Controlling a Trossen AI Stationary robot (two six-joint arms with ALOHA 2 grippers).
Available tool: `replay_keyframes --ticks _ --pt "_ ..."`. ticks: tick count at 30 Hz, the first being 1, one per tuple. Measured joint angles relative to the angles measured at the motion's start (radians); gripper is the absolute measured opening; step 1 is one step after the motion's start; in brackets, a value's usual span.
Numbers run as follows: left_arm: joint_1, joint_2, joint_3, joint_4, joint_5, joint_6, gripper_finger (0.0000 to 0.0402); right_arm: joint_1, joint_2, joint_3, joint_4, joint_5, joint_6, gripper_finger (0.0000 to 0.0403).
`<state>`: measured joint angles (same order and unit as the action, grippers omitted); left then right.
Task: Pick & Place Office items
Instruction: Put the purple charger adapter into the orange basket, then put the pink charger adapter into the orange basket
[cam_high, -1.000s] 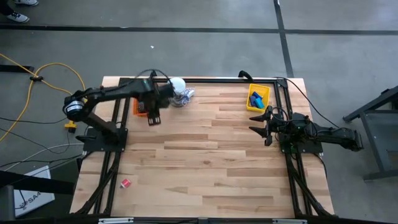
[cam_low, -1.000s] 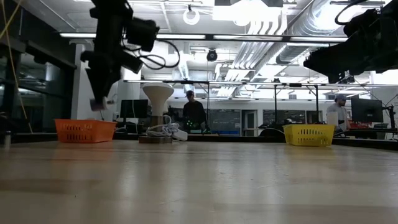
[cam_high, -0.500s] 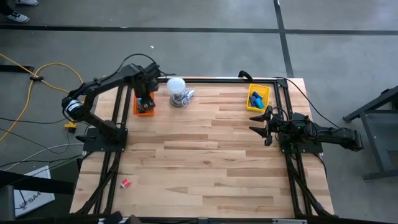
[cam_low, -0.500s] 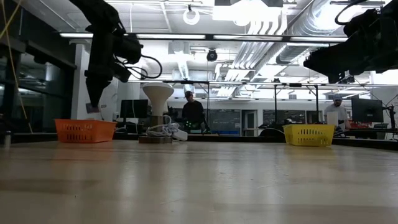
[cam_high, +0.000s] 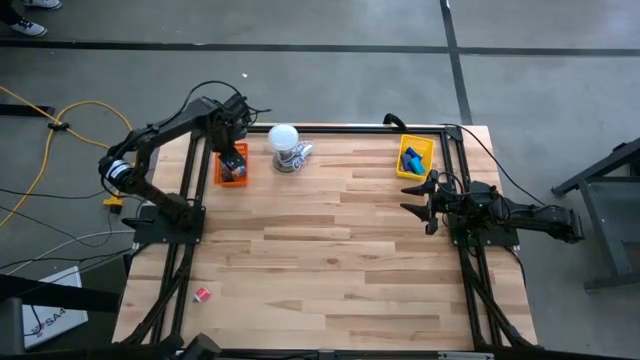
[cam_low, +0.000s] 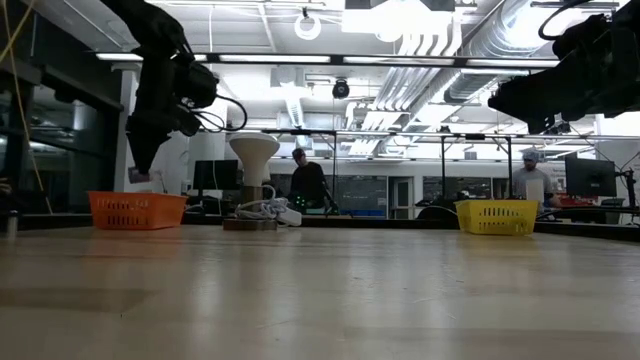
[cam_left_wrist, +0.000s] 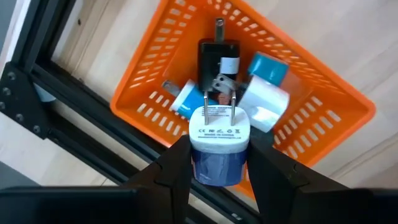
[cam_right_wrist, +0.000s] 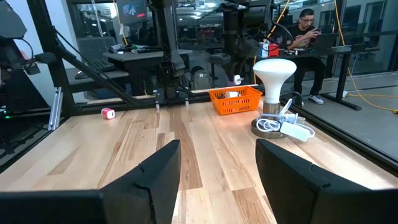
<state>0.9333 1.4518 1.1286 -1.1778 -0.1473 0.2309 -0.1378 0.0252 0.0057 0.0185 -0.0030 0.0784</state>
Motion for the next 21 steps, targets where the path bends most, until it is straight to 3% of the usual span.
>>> replay_keyframes --ticks 21 --pt "0.0 0.001 -0.04 0.01 -0.005 -0.071 0.0168 0.0 0.0 0.0 0.0 0.0 0.0 0.0195"
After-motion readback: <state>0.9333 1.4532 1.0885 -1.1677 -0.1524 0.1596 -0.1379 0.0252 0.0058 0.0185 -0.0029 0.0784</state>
